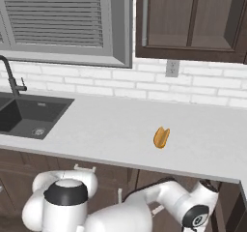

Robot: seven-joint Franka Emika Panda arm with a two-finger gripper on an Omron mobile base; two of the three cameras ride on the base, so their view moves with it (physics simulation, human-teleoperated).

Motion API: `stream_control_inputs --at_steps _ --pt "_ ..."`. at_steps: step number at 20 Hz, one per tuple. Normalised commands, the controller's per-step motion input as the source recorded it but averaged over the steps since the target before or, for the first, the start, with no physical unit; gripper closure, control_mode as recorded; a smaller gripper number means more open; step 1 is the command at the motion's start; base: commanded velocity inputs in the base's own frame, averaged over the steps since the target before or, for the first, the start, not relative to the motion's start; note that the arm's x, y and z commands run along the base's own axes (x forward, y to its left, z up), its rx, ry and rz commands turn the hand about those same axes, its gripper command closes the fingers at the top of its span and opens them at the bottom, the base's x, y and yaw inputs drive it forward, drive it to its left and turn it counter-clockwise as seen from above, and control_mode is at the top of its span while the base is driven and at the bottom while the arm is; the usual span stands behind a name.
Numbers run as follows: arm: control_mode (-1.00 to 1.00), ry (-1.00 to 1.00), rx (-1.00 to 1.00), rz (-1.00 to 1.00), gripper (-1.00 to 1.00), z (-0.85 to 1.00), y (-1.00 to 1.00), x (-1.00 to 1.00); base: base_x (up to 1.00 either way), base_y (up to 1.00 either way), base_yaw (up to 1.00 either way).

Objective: Pick the tongs from the drawer and place it on the counter.

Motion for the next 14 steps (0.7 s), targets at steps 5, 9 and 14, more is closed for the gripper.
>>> stream_control_inputs --at_steps 5,9,14 --pt "-1.00 0.06 0.06 0.00 -1.00 -0.05 -0.80 -1.00 0.00 0.00 0.00" --pt "-1.00 -0.12 0.09 -0.02 -1.00 -0.11 -0.46 -1.00 0.00 0.00 0.00" --pt "-1.00 -0.41 0.03 0.04 -1.00 0.65 0.46 -0.27 0.00 0.00 0.00"
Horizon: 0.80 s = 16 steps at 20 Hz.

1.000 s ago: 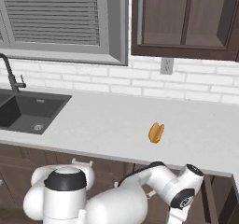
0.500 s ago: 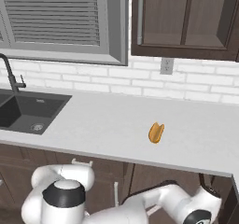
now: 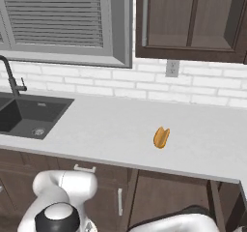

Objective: Pick the tongs from the drawer and place it on the counter.

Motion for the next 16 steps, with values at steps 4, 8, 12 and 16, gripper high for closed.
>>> stream_control_inputs --at_steps 4,8,12,16 --pt "-1.00 -0.25 0.00 0.07 -1.00 0.68 0.96 0.47 0.00 0.00 0.00" --pt "-1.00 -0.13 0.00 0.19 -1.00 0.40 0.88 0.67 0.00 0.00 0.00" --pt "-1.00 -0.08 0.00 0.24 -1.00 0.00 0.84 0.76 0.00 0.00 0.00" --pt "-1.00 0.01 0.00 0.24 -1.00 0.00 0.21 1.00 0.00 0.00 0.00"
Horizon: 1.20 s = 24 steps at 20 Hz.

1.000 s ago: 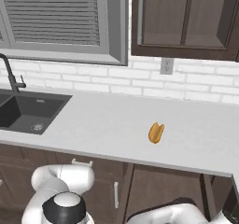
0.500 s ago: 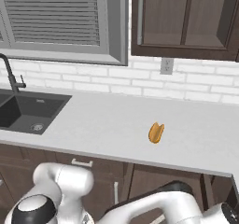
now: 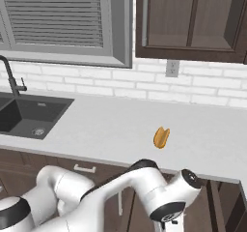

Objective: Pick the tongs from the drawer and place it on the counter.

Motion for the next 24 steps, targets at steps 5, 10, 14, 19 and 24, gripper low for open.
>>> stream_control_inputs --at_steps 5,10,14,19,24 --pt "-1.00 0.25 0.02 0.29 -1.00 -0.02 -0.38 0.96 0.00 0.00 0.00" --pt "-1.00 0.11 0.10 0.33 -1.00 -0.36 -0.61 0.30 0.00 0.00 0.00" --pt "-1.00 0.00 0.09 0.01 -1.00 -0.15 0.02 0.00 0.00 0.00 0.00" --pt "-1.00 0.01 0.01 0.00 -1.00 -0.71 0.00 0.06 0.00 0.00 0.00" --pt "-1.00 -0.01 0.00 0.01 -1.00 -0.39 0.09 0.14 0.00 0.00 0.00"
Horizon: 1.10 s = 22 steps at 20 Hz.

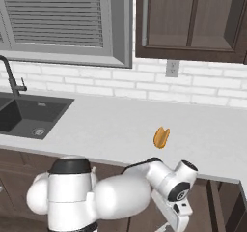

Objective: Pick the tongs from the drawer and place it on the counter.

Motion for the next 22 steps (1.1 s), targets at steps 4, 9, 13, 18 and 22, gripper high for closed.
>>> stream_control_inputs --at_steps 4,9,13,18,22 --pt "-1.00 0.00 0.00 0.06 -1.00 -0.52 0.00 0.18 0.00 0.00 0.00" --pt "-1.00 0.00 0.00 0.04 -1.00 -0.66 -0.06 0.02 0.00 0.00 0.00" --pt "-1.00 0.00 0.00 0.04 -1.00 -0.59 -0.15 -0.01 0.00 0.00 0.00" --pt "-1.00 -0.10 0.00 0.01 1.00 -0.52 -0.54 -0.39 0.00 0.00 0.00" --pt "-1.00 -0.19 0.04 0.00 1.00 -0.49 -0.91 -0.67 0.00 0.00 0.00"
